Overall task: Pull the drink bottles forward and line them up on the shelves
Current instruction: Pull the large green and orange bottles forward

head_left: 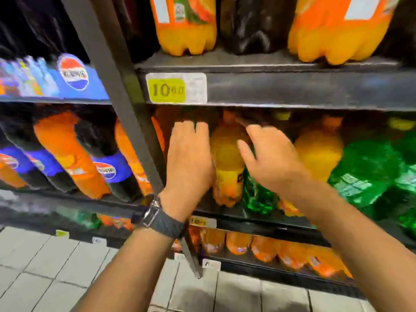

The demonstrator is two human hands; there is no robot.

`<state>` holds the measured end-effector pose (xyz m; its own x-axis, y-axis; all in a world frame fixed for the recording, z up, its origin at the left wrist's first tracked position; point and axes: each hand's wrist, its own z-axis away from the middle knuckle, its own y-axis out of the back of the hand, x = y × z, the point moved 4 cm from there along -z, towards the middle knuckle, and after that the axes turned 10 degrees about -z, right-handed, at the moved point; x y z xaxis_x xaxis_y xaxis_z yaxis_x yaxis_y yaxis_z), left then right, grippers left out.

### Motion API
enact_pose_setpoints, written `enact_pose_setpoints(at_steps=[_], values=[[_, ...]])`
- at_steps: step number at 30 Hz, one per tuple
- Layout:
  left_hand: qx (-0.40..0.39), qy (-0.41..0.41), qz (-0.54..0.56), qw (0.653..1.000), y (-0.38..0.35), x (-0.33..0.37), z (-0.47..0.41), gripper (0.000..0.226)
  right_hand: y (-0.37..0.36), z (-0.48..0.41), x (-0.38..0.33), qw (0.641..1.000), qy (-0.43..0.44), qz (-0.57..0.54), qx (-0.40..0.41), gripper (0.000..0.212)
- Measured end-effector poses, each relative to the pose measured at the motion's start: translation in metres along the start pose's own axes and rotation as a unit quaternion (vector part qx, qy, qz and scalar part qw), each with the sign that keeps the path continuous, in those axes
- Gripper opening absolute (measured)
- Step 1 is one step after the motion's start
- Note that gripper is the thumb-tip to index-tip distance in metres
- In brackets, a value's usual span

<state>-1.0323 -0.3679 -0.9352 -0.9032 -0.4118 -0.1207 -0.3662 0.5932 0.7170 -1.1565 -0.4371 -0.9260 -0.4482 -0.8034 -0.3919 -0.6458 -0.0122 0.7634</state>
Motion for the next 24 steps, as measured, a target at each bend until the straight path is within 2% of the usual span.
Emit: enact_pose_setpoints(at_steps=[2,4,6,8,10,14,18,22,24], values=[[-0.042,0.024,-0.030,0.998,-0.003,-0.006,-0.016,0.010,-0.003,-0.015,-0.001,0.999,0.021,0.029,-0.013,0.019],[-0.103,0.036,-0.054,0.993,-0.008,-0.009,-0.030,0.018,-0.006,-0.029,0.002,0.998,0.022,0.052,-0.030,0.026],[-0.154,0.009,-0.106,0.982,-0.016,-0.012,-0.044,0.026,-0.007,-0.040,0.002,0.996,0.008,0.068,-0.062,0.038],[-0.207,0.001,-0.135,0.969,-0.025,-0.015,-0.055,0.032,-0.008,-0.048,-0.002,0.992,0.003,0.073,-0.100,0.036],[-0.242,0.020,-0.112,0.964,-0.038,-0.015,-0.061,0.039,-0.008,-0.053,-0.008,0.989,0.000,0.084,-0.119,0.038],[-0.273,0.098,-0.032,0.956,-0.041,-0.017,-0.072,0.066,-0.009,-0.060,-0.016,0.981,-0.015,0.117,-0.154,0.044],[-0.279,0.071,-0.063,0.955,-0.028,-0.018,-0.069,0.044,-0.018,-0.063,-0.013,0.970,-0.013,0.152,-0.189,0.043],[-0.262,-0.004,-0.114,0.958,-0.019,-0.017,-0.066,0.027,-0.033,-0.069,-0.011,0.972,-0.013,0.196,-0.129,0.058],[-0.257,-0.020,-0.123,0.959,-0.017,-0.016,-0.065,0.025,-0.035,-0.071,-0.010,0.967,-0.010,0.209,-0.144,0.061]])
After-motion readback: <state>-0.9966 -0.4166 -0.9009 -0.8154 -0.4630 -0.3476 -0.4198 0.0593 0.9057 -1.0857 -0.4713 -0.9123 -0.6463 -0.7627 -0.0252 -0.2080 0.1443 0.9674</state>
